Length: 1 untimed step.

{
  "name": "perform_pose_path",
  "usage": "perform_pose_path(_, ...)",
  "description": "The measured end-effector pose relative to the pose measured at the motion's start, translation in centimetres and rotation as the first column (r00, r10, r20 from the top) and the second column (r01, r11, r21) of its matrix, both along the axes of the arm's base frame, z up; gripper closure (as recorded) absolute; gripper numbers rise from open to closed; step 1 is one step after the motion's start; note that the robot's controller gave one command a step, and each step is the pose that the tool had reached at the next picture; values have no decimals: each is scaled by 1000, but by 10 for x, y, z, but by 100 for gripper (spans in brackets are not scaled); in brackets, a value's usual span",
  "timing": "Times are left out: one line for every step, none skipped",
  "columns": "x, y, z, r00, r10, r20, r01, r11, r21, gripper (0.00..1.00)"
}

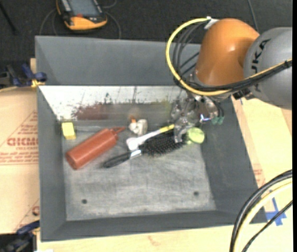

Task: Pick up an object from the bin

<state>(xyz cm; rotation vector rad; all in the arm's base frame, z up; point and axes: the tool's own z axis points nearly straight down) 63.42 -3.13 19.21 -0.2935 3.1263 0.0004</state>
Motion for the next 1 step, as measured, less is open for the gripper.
perform_pose_path(10,2,-14,1000,-15,5,15,1000,0,100)
